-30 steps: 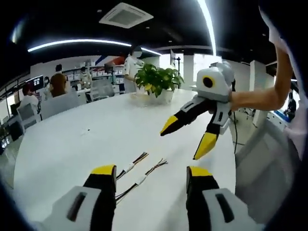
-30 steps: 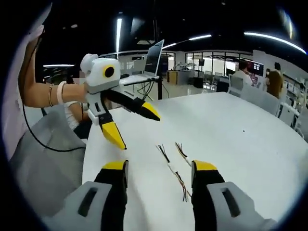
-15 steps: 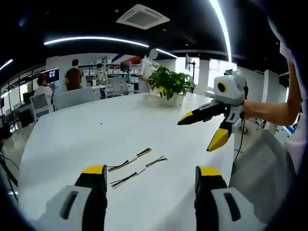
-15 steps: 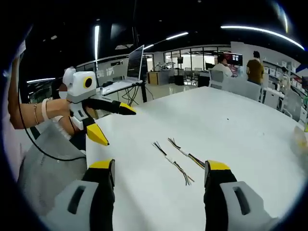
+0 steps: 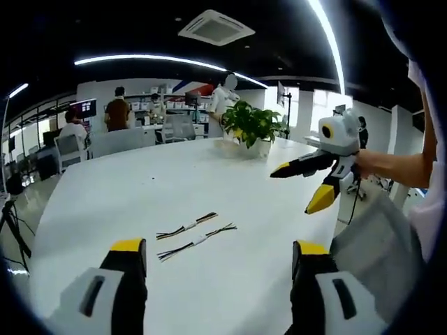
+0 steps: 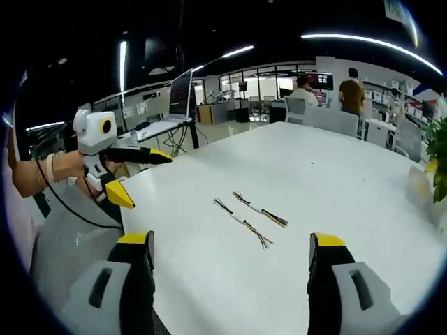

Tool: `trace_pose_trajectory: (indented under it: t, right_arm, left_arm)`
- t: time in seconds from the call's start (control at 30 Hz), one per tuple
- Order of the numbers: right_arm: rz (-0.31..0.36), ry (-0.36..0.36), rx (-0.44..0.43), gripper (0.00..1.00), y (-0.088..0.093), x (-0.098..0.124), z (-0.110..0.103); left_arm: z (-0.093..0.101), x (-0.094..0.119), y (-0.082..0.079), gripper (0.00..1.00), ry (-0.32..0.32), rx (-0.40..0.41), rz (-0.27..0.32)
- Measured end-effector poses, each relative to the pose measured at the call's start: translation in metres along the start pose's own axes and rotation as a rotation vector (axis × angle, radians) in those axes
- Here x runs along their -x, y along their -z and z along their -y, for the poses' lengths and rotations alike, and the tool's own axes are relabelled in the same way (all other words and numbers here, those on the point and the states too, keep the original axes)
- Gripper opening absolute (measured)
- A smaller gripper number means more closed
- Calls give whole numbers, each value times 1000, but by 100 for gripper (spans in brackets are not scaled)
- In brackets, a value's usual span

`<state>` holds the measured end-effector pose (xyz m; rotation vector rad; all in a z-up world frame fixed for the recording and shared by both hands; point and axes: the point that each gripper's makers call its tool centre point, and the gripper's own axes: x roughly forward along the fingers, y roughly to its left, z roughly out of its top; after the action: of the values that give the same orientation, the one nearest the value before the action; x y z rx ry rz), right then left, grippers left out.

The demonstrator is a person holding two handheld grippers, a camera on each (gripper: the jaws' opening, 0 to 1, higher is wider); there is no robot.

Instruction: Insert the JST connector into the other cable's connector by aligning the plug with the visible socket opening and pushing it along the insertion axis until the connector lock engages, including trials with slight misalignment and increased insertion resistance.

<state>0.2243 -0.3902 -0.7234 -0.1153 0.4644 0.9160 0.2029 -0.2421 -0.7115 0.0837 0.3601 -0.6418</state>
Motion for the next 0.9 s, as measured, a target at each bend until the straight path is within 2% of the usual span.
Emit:
trace_pose_trajectory:
  t: [0.1,0.2,0.4,0.6,0.73,0.9]
  right_arm:
    - [17,14,-18,95,-4,7,-3]
    - [23,31,-35,98,-5,13,-5]
    - [52,50,-64,99,-7,28,-7]
    - [36,76,-69,100,-2,37,-5]
    - [36,141,-46,99,-1,43,-1]
    - [59,171,-108,98,0,52,-5]
  left_arm:
    - [1,6,-8,92,-18,-7,19]
    - [2,11,-10,96,-28,22,31]
    - [0,22,-1,99,-74,18,8]
    - [1,35,9,99,-88,83,-7]
    - [3,40,11,99,-101,104,-6]
    - [5,46,10,99,-128,126,-26]
